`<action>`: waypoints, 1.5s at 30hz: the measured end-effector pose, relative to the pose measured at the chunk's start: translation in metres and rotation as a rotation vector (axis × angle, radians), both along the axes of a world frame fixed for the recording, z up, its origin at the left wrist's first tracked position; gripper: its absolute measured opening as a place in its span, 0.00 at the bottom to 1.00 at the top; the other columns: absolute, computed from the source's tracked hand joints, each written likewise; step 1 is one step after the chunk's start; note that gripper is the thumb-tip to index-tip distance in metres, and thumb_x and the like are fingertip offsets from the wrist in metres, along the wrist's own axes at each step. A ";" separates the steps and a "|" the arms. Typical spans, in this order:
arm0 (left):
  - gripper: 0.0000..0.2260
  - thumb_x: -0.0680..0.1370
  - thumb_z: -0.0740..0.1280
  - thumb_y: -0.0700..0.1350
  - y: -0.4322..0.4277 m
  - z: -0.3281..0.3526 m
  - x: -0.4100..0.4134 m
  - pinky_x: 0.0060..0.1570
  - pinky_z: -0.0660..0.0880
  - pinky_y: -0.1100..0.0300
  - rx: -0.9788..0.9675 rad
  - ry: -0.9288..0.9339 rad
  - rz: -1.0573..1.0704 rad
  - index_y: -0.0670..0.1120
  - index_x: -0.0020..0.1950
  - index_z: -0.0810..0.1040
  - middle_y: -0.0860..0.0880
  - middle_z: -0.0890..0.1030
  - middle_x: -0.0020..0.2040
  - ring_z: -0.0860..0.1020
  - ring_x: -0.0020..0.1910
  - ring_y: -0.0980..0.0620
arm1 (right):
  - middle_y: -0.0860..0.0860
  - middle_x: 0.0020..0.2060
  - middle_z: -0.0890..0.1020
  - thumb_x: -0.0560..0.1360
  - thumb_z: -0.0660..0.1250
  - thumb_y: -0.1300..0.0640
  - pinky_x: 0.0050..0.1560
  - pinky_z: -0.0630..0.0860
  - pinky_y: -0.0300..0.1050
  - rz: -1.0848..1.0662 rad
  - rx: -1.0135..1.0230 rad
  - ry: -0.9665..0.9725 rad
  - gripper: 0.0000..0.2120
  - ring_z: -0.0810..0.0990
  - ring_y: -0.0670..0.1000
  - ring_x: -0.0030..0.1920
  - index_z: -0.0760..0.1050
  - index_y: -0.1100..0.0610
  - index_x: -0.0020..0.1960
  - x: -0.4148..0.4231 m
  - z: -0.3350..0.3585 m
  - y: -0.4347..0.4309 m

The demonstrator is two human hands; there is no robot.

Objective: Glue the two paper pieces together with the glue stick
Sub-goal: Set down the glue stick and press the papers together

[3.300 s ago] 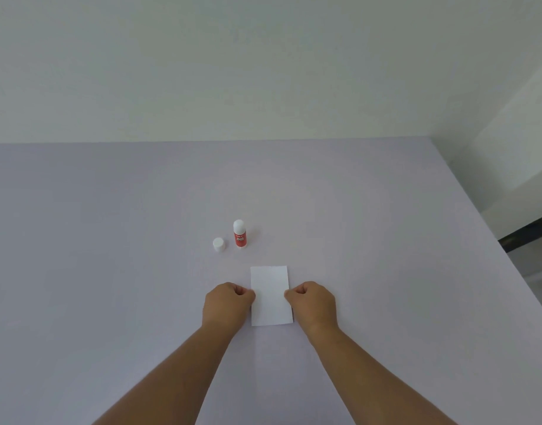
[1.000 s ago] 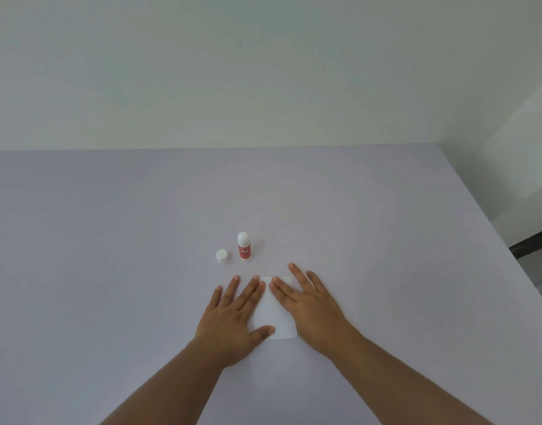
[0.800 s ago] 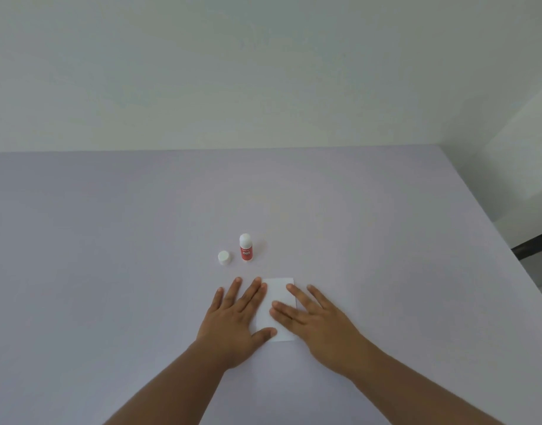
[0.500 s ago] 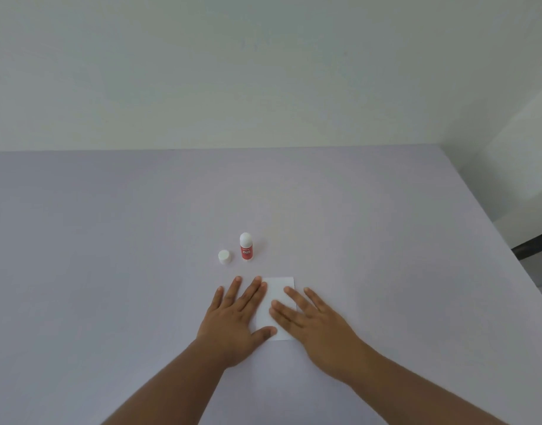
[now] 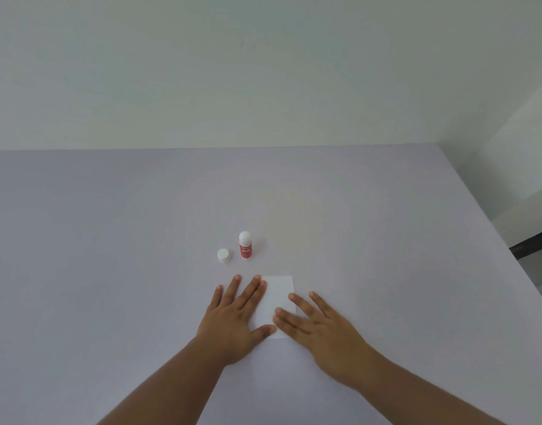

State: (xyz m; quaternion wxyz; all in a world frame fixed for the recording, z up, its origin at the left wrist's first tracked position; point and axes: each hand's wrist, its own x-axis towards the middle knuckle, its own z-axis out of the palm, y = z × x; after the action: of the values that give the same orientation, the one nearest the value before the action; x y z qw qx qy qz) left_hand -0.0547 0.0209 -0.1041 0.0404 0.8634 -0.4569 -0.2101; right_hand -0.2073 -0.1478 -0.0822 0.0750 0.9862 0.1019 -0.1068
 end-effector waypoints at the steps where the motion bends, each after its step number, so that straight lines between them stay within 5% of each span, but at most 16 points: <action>1: 0.35 0.72 0.43 0.72 0.000 0.000 0.000 0.71 0.30 0.53 0.003 -0.002 -0.001 0.61 0.69 0.27 0.65 0.30 0.72 0.27 0.70 0.57 | 0.42 0.67 0.72 0.68 0.57 0.60 0.70 0.59 0.61 -0.014 -0.014 0.003 0.30 0.67 0.54 0.69 0.63 0.49 0.70 0.005 0.006 -0.006; 3: 0.35 0.73 0.43 0.72 -0.001 0.001 0.000 0.71 0.30 0.53 0.012 -0.007 -0.006 0.61 0.69 0.27 0.65 0.30 0.72 0.27 0.71 0.57 | 0.43 0.71 0.66 0.70 0.59 0.62 0.72 0.53 0.62 -0.098 -0.087 -0.012 0.32 0.59 0.56 0.73 0.57 0.49 0.73 0.024 0.013 -0.018; 5: 0.35 0.73 0.43 0.72 -0.001 0.001 0.001 0.71 0.30 0.53 0.013 -0.008 -0.006 0.61 0.70 0.27 0.65 0.30 0.72 0.27 0.70 0.57 | 0.45 0.75 0.55 0.74 0.51 0.65 0.71 0.35 0.61 -0.184 -0.047 -0.041 0.32 0.44 0.56 0.75 0.47 0.50 0.75 0.041 0.014 -0.029; 6: 0.35 0.73 0.44 0.72 -0.001 0.002 0.001 0.71 0.30 0.53 0.015 -0.006 -0.007 0.61 0.70 0.28 0.65 0.30 0.72 0.27 0.70 0.57 | 0.46 0.75 0.55 0.74 0.50 0.66 0.70 0.34 0.60 -0.207 -0.025 -0.062 0.31 0.43 0.56 0.75 0.47 0.51 0.75 0.043 0.016 -0.029; 10: 0.35 0.73 0.44 0.71 -0.001 0.003 0.001 0.71 0.31 0.52 0.020 0.001 -0.012 0.61 0.70 0.27 0.64 0.30 0.72 0.27 0.70 0.57 | 0.44 0.68 0.72 0.68 0.53 0.63 0.71 0.57 0.61 -0.052 -0.040 -0.021 0.30 0.67 0.55 0.69 0.64 0.51 0.70 0.007 0.005 -0.008; 12: 0.35 0.72 0.44 0.72 -0.001 0.002 0.001 0.72 0.31 0.52 0.018 0.004 -0.012 0.61 0.69 0.27 0.65 0.30 0.72 0.27 0.70 0.57 | 0.43 0.68 0.71 0.68 0.51 0.62 0.68 0.53 0.57 0.017 -0.042 0.051 0.31 0.67 0.55 0.69 0.62 0.50 0.71 -0.012 -0.002 -0.005; 15: 0.34 0.73 0.44 0.72 -0.001 0.001 0.001 0.72 0.31 0.52 0.020 0.006 -0.012 0.62 0.69 0.27 0.65 0.30 0.72 0.27 0.70 0.57 | 0.42 0.69 0.70 0.68 0.51 0.62 0.71 0.54 0.64 -0.069 -0.100 -0.002 0.32 0.65 0.54 0.70 0.61 0.48 0.71 0.004 0.010 -0.019; 19: 0.35 0.72 0.43 0.72 -0.001 -0.001 0.001 0.72 0.31 0.52 0.018 0.006 -0.005 0.62 0.69 0.27 0.65 0.30 0.72 0.27 0.70 0.58 | 0.46 0.75 0.56 0.73 0.47 0.67 0.71 0.32 0.60 -0.185 -0.040 -0.041 0.32 0.45 0.56 0.75 0.48 0.51 0.75 0.029 0.014 -0.025; 23: 0.35 0.71 0.42 0.73 0.000 0.000 0.002 0.72 0.31 0.52 0.014 0.009 -0.005 0.62 0.69 0.27 0.66 0.30 0.71 0.27 0.70 0.57 | 0.44 0.67 0.73 0.68 0.51 0.62 0.69 0.50 0.58 -0.033 -0.021 0.041 0.30 0.68 0.55 0.69 0.65 0.51 0.69 -0.008 0.006 0.003; 27: 0.35 0.72 0.43 0.72 -0.001 0.001 0.001 0.72 0.31 0.52 0.020 0.009 -0.008 0.61 0.69 0.27 0.65 0.30 0.72 0.27 0.70 0.57 | 0.42 0.69 0.69 0.68 0.54 0.61 0.72 0.57 0.61 -0.099 -0.077 0.022 0.31 0.64 0.54 0.71 0.61 0.48 0.71 0.008 0.015 -0.013; 30: 0.35 0.72 0.44 0.72 -0.001 0.002 0.002 0.72 0.31 0.52 0.019 0.009 -0.004 0.61 0.70 0.28 0.65 0.30 0.72 0.28 0.71 0.58 | 0.45 0.75 0.56 0.72 0.45 0.67 0.72 0.37 0.57 -0.193 -0.036 -0.024 0.33 0.44 0.56 0.75 0.48 0.50 0.75 0.042 0.017 -0.027; 35: 0.34 0.72 0.43 0.72 0.000 0.002 0.002 0.72 0.32 0.51 0.017 0.012 -0.011 0.61 0.69 0.27 0.65 0.30 0.72 0.28 0.71 0.56 | 0.43 0.66 0.73 0.69 0.51 0.61 0.70 0.54 0.59 -0.048 0.010 0.056 0.28 0.67 0.54 0.69 0.65 0.50 0.69 0.016 0.005 0.009; 39: 0.35 0.72 0.44 0.72 0.001 0.002 0.001 0.72 0.32 0.51 0.018 0.005 -0.014 0.60 0.70 0.28 0.64 0.30 0.72 0.27 0.71 0.56 | 0.42 0.68 0.70 0.69 0.50 0.62 0.71 0.58 0.60 -0.144 -0.043 -0.020 0.30 0.65 0.54 0.71 0.62 0.48 0.70 0.030 0.012 -0.005; 42: 0.36 0.73 0.44 0.72 0.000 0.003 0.002 0.72 0.32 0.51 0.016 -0.002 -0.009 0.60 0.71 0.28 0.64 0.31 0.72 0.27 0.70 0.57 | 0.46 0.75 0.54 0.73 0.46 0.65 0.73 0.38 0.59 -0.226 -0.005 -0.008 0.31 0.43 0.56 0.75 0.47 0.51 0.75 0.050 0.013 -0.015; 43: 0.35 0.73 0.44 0.72 0.000 0.003 0.001 0.72 0.32 0.51 0.017 0.001 -0.011 0.60 0.70 0.28 0.64 0.31 0.72 0.27 0.70 0.57 | 0.47 0.75 0.55 0.73 0.45 0.64 0.73 0.38 0.59 -0.239 0.033 -0.014 0.31 0.44 0.56 0.75 0.47 0.52 0.75 0.048 0.013 -0.012; 45: 0.35 0.72 0.44 0.72 0.001 0.003 0.001 0.72 0.32 0.52 0.014 0.004 -0.011 0.61 0.70 0.28 0.65 0.31 0.72 0.27 0.70 0.57 | 0.46 0.71 0.66 0.71 0.46 0.62 0.73 0.52 0.60 -0.207 -0.002 -0.022 0.30 0.58 0.56 0.73 0.60 0.52 0.72 0.031 0.008 0.003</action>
State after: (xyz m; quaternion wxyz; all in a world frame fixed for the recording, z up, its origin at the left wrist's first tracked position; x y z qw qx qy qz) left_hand -0.0535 0.0217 -0.1016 0.0343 0.8607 -0.4601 -0.2154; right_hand -0.1761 -0.1450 -0.0741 0.0657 0.9925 -0.0016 -0.1031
